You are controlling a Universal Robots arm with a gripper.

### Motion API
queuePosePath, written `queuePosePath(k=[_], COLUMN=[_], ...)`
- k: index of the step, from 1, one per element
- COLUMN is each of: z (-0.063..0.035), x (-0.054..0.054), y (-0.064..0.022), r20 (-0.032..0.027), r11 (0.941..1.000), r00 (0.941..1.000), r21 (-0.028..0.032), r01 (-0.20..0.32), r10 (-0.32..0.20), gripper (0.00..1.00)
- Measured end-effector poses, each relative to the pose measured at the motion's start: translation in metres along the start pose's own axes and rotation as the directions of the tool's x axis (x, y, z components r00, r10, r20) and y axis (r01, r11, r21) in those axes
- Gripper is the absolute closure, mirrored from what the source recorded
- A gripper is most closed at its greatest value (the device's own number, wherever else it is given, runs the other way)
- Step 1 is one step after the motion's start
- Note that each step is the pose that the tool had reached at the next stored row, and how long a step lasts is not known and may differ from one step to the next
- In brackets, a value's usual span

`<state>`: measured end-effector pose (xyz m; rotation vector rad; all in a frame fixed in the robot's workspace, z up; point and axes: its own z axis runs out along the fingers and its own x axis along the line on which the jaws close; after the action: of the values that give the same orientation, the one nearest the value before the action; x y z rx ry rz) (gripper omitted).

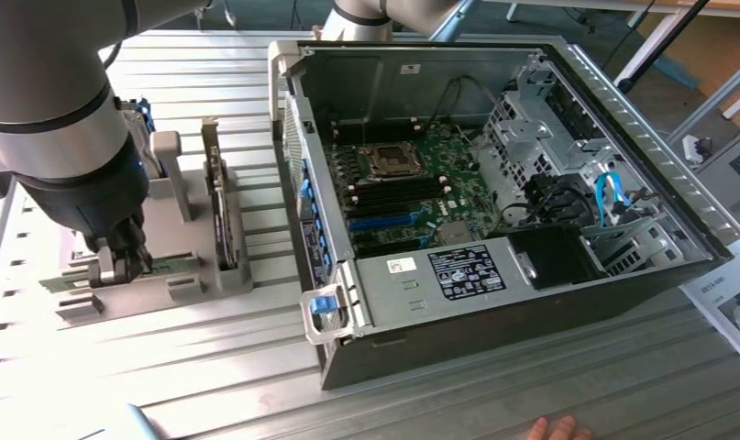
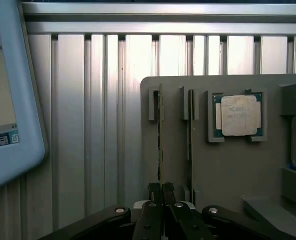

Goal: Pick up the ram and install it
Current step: 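Pick up the ram and move it above insertion slot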

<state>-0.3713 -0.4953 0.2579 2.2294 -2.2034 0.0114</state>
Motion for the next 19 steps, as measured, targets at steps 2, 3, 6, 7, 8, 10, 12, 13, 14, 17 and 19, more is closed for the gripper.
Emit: queuePosePath(k=[2, 3, 6, 7, 8, 10, 12, 13, 14, 17, 19], z=[-0.0013, -0.0021, -0.0057, -0.008, -0.0103, -0.0143, -0.018, -0.0196, -0.0208, -0.0256, -0.0288], x=[0.0, 0.0, 0.0, 0.0, 0.0, 0.0, 0.0, 0.0, 0.0, 0.0, 0.0], y=[0.0, -0.0001, -0.0001, -0.0002, -0.0003, -0.0003, -0.0004, -0.0004, -0.0004, -0.0004, -0.0005], r20=[0.0, 0.0, 0.0, 0.0001, 0.0002, 0.0004, 0.0007, 0.0008, 0.0009, 0.0011, 0.0014], r11=[1.0, 1.0, 1.0, 1.0, 1.0, 1.0, 1.0, 1.0, 1.0, 1.0, 1.0], r00=[1.0, 1.0, 1.0, 1.0, 1.0, 1.0, 1.0, 1.0, 1.0, 1.0, 1.0], r21=[0.0001, 0.0, 0.0, -0.0001, -0.0001, 0.0, 0.0, 0.0, 0.0, 0.0, 0.0], r01=[0.0, 0.0, 0.0, 0.0, 0.0, 0.0, 0.0, 0.0, 0.0, 0.0, 0.0], r10=[0.0, 0.0, 0.0, 0.0, 0.0, 0.0, 0.0, 0.0, 0.0, 0.0, 0.0], gripper=[0.88, 0.88, 0.88, 0.88, 0.88, 0.88, 0.88, 0.88, 0.88, 0.88, 0.88])
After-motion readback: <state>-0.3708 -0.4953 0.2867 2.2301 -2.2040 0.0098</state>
